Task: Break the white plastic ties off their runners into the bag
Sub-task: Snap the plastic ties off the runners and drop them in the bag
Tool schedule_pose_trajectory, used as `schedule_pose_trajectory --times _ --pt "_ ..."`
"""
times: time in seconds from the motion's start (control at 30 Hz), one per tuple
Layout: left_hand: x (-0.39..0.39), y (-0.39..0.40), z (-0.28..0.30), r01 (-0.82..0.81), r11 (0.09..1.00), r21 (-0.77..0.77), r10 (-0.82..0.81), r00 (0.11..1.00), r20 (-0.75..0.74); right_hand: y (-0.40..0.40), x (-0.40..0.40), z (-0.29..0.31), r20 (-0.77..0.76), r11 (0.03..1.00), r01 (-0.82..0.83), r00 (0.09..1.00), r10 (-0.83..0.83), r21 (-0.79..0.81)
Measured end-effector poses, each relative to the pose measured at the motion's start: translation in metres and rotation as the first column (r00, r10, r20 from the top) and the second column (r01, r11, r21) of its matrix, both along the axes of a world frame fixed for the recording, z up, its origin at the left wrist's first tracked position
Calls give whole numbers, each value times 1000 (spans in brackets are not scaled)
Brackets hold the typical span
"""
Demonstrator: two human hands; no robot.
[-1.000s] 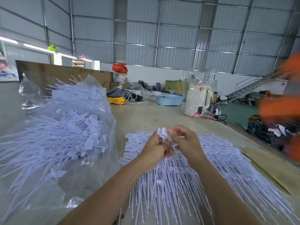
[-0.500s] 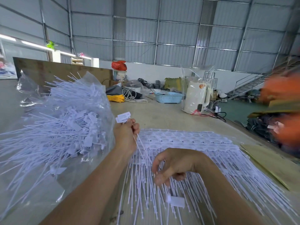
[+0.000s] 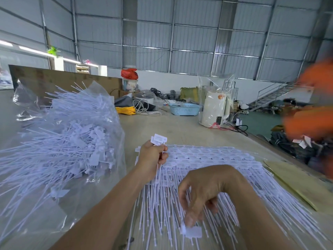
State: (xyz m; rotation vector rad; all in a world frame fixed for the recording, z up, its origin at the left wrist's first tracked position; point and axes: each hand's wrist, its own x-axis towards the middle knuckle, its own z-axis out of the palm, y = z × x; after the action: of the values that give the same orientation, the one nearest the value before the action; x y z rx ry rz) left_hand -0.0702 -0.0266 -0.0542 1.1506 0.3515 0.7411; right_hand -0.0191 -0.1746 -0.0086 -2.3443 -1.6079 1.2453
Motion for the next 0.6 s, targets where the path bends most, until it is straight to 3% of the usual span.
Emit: schedule_pose_trajectory --times 0.1,0.17,0.3,0.37,0.4,0.47,0.53,0.6 --pt "0 0 0 17 1000 -20 -18 1000 -24 11 -14 -11 -23 994 -26 999 24 -102" --pt "1 -1 2 40 998 -54 -41 999 -30 16 -18 -17 -40 996 -50 998 47 -78" --pt "-1 -6 3 110 989 -100 -114 993 -37 10 -9 -13 -62 994 -40 997 47 106" --pt "-1 -8 3 165 980 -109 -173 983 -62 0 3 -6 -79 946 39 997 -14 323" --pt "-2 -10 4 196 975 -105 -205 975 -84 -4 10 -4 -84 877 97 994 -65 470" --pt "-2 -16 4 263 963 -66 -270 953 -136 -7 23 -5 -118 641 226 971 -208 733" --pt "-2 -21 2 339 941 -13 -335 923 -190 1 30 -12 -163 415 293 933 -321 861" --pt "-2 -27 0 412 911 20 -397 889 -226 11 33 -20 -126 302 264 904 -409 916"
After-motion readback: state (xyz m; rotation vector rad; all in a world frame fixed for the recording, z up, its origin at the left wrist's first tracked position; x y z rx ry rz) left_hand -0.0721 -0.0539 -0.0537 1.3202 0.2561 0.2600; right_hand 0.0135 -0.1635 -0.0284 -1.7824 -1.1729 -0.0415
